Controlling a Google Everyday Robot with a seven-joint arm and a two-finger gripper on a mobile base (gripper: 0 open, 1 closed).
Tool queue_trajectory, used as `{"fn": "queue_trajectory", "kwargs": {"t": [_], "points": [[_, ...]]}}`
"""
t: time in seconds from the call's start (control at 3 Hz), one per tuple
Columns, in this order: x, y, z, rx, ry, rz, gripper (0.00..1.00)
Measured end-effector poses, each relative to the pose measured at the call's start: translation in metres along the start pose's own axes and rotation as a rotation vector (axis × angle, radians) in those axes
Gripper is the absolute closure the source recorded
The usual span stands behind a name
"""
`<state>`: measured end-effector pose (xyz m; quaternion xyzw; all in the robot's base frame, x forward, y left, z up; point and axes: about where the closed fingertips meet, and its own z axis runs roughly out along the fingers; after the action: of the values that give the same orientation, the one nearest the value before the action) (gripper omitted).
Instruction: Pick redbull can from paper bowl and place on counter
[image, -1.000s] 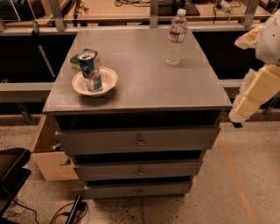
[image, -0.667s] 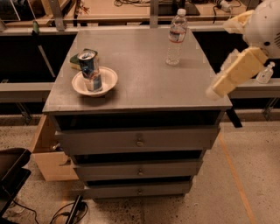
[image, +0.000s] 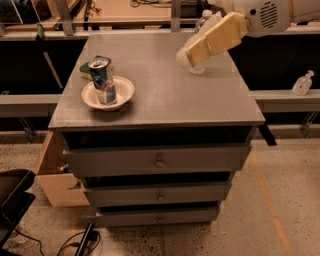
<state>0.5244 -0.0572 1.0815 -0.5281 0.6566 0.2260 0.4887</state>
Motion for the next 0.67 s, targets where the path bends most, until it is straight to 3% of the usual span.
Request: {"fn": "queue_trajectory", "kwargs": {"t": [0.33, 0.67], "points": [[0.0, 0.0, 0.0, 0.0, 0.001, -0.001, 0.0], [0.0, 0.014, 0.023, -0.011, -0.023, 0.006, 0.0]]}}
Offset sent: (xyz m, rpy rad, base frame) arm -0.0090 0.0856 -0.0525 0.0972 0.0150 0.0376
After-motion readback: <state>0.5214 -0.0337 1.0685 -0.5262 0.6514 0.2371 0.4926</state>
